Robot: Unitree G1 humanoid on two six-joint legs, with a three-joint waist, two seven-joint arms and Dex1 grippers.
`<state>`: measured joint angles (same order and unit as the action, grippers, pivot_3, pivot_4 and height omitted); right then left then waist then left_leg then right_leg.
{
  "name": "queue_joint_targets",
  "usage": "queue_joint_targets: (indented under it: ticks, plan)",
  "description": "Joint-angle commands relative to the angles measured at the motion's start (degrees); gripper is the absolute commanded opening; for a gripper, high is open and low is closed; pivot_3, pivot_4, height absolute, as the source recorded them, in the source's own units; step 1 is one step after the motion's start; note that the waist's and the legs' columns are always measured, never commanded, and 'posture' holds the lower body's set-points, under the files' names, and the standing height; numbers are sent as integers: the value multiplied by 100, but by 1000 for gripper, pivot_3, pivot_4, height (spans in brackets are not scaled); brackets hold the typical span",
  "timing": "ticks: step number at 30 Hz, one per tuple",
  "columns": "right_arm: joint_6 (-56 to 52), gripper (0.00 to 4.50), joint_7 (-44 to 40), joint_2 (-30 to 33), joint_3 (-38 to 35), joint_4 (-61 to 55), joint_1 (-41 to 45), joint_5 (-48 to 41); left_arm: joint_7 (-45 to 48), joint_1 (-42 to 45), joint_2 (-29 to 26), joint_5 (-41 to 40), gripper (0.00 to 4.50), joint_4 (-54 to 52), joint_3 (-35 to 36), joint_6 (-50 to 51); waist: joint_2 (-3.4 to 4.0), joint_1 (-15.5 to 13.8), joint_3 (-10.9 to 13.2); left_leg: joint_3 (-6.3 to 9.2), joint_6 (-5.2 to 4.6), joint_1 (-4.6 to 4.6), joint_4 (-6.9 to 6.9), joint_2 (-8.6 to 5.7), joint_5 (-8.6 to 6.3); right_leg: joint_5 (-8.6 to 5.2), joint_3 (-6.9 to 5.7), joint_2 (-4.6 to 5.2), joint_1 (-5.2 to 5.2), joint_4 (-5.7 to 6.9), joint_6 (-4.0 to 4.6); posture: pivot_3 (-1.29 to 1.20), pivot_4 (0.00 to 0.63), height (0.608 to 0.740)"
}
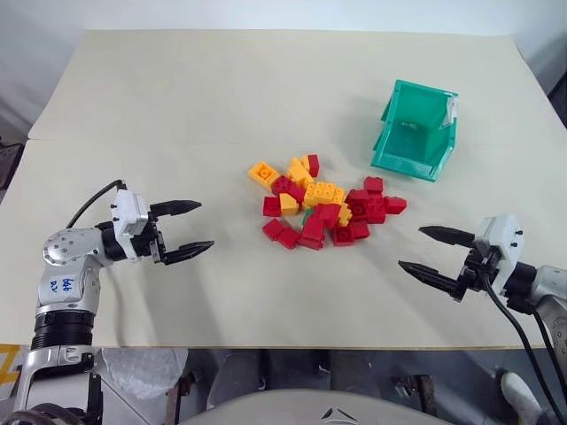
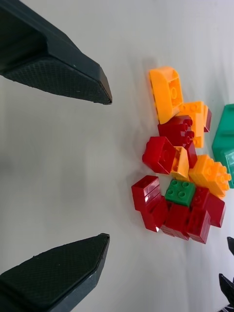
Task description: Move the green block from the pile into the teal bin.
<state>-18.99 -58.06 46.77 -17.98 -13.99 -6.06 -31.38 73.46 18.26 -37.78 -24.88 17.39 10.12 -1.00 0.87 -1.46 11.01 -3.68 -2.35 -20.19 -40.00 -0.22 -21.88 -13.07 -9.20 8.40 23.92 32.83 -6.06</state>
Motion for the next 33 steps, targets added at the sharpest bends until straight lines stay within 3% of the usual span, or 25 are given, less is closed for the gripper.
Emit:
queue_joint_targets:
  ticks: [1,9,18,23,28,33]
  plan:
    - [-25,4464,76,-7,3,-218,44,20,36,47,-14,-78,4500,-233,-11,-10,0,0,0,0,0,0,0,0,0,0,0,0,0,0,0,0,150,740]
    - [-962,4464,734,11,205,-1436,20,-290,-160,-60,-58,-54,4500,-643,-89,506,0,2,0,0,0,1,-1,0,0,0,2,0,0,2,0,0,150,740]
    - [-2498,1475,1955,-399,893,-2768,813,-1320,263,273,145,-105,4500,-274,-170,-4,-1,-3,-1,5,2,0,-8,2,0,0,3,1,1,4,0,0,150,740]
    - [-2716,36,2265,-1045,2338,-2504,1635,-877,889,449,303,-518,4500,-142,-205,71,-5,25,-3,-2,2,-2,-8,-2,-1,0,4,-2,4,5,0,0,150,740]
    - [-2410,36,2213,-1631,2931,-1781,2184,-436,1276,481,342,-670,4500,-155,-210,139,-5,35,-3,-9,0,-3,-8,-2,0,0,5,-10,5,5,0,0,150,740]
    - [-1551,36,2307,-2371,3352,-106,2844,521,1138,391,435,-623,4500,-255,-107,-25,-9,56,-6,-12,-1,-1,-11,-1,1,0,7,-13,5,12,0,0,150,740]
